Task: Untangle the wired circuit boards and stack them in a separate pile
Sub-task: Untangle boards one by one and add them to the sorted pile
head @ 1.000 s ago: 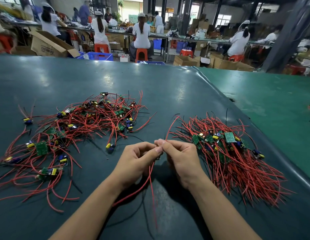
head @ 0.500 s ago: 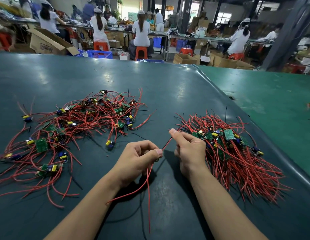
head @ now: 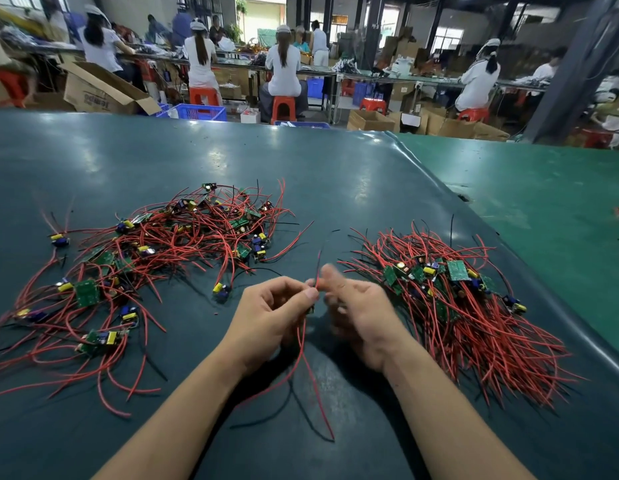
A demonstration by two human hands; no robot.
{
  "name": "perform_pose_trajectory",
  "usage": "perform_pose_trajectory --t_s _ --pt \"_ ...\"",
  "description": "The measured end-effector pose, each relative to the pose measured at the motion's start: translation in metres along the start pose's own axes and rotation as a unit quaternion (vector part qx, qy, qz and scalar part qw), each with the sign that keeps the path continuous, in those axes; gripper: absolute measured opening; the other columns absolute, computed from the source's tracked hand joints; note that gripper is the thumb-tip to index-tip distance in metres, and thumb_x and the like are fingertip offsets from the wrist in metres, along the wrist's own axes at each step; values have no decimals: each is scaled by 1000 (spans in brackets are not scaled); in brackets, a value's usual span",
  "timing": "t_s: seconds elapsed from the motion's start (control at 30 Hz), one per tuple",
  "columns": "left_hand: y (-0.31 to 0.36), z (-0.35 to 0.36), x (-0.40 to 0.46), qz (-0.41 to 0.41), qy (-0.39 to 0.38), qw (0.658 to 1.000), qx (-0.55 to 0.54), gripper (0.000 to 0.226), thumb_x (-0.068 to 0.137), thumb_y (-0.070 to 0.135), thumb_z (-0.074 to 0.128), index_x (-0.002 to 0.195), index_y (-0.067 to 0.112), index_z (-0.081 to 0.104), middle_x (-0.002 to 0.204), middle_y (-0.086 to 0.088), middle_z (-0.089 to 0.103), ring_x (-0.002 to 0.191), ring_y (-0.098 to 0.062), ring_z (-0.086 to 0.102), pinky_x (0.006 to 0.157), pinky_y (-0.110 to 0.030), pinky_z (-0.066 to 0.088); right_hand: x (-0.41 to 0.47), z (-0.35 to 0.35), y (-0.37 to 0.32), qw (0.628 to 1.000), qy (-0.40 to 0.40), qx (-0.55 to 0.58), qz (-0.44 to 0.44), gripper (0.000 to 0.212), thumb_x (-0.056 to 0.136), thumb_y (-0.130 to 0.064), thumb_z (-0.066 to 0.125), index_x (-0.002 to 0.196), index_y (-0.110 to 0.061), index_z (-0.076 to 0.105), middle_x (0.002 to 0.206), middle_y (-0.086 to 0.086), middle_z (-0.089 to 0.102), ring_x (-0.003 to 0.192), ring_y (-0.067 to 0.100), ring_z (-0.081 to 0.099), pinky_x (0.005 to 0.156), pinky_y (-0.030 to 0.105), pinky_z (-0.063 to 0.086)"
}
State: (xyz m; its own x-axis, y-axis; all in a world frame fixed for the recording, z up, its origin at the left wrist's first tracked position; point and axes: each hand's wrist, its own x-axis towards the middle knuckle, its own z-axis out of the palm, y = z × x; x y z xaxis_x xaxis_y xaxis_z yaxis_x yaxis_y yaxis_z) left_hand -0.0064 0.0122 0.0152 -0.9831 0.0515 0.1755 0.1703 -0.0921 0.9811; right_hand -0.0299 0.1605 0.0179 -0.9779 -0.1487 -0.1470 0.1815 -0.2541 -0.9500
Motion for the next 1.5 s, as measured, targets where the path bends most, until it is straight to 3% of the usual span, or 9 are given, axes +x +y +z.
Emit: perform_pose_trajectory --t_s 0.17,0.4,0.63,0.8,0.93,1.03,1.13,1.3,1.5 --pt "-1 -1 1 -9 -27 997 71 15 90 8 66 76 3 65 56 -6 51 51 -17 38 47 -24 28 -3 5 1 999 19 16 -34 11 84 -9 72 76 -1 73 40 -6 42 31 4 29 34 13 24" --pt "2 -4 0 -29 -91 994 57 18 76 21 72 73 4 65 59 -13 54 43 -16 43 42 -19 36 13 -7 -4 973 184 65 -125 34 86 -6 72 58 -11 54 41 -10 27 34 6 18 35 15 18" --pt "2 -8 2 -62 -113 991 -34 22 60 37 76 65 15 71 52 1 53 36 -11 38 40 -18 27 18 -11 -8 941 264 146 -153 27 87 -7 72 62 -7 63 47 -3 35 34 5 22 35 14 17" --pt "5 -9 -1 -91 -128 977 -141 16 60 29 74 64 14 70 44 3 47 29 -9 37 38 -14 30 20 -14 -14 931 273 178 -162 25 98 -20 59 79 -8 70 48 -4 46 32 4 27 33 14 19" --pt "10 -10 2 -90 -66 967 -231 7 70 23 75 71 19 69 51 3 49 38 -7 43 40 -17 35 15 -14 -14 954 230 98 -168 20 97 -16 58 83 -11 71 51 -3 50 34 4 30 35 13 23" --pt "11 -11 5 -69 -47 949 -305 6 83 19 64 79 24 65 60 4 57 49 -8 55 44 -17 41 3 2 -2 984 82 -45 -149 14 91 -11 66 83 -18 76 55 -4 57 38 6 36 37 15 27" --pt "9 -11 5 -54 -43 946 -316 15 82 12 59 94 21 58 77 -2 70 57 -10 62 53 -21 52 -5 13 4 992 -44 -52 -108 24 88 -7 68 93 -28 79 68 1 64 42 8 37 38 15 30" --pt "6 -8 9 -1 21 973 -229 29 76 14 65 104 17 55 70 -3 69 51 -10 61 59 -23 54 -8 18 6 992 -51 -18 -112 19 82 -25 73 99 -30 78 70 -8 63 46 5 41 41 15 30" --pt "0 -3 10 53 33 991 -120 27 71 15 72 96 11 62 79 -4 72 60 -14 65 62 -21 54 -4 21 9 991 30 25 -126 26 68 -39 73 91 -28 80 64 -10 60 38 5 30 38 14 23"
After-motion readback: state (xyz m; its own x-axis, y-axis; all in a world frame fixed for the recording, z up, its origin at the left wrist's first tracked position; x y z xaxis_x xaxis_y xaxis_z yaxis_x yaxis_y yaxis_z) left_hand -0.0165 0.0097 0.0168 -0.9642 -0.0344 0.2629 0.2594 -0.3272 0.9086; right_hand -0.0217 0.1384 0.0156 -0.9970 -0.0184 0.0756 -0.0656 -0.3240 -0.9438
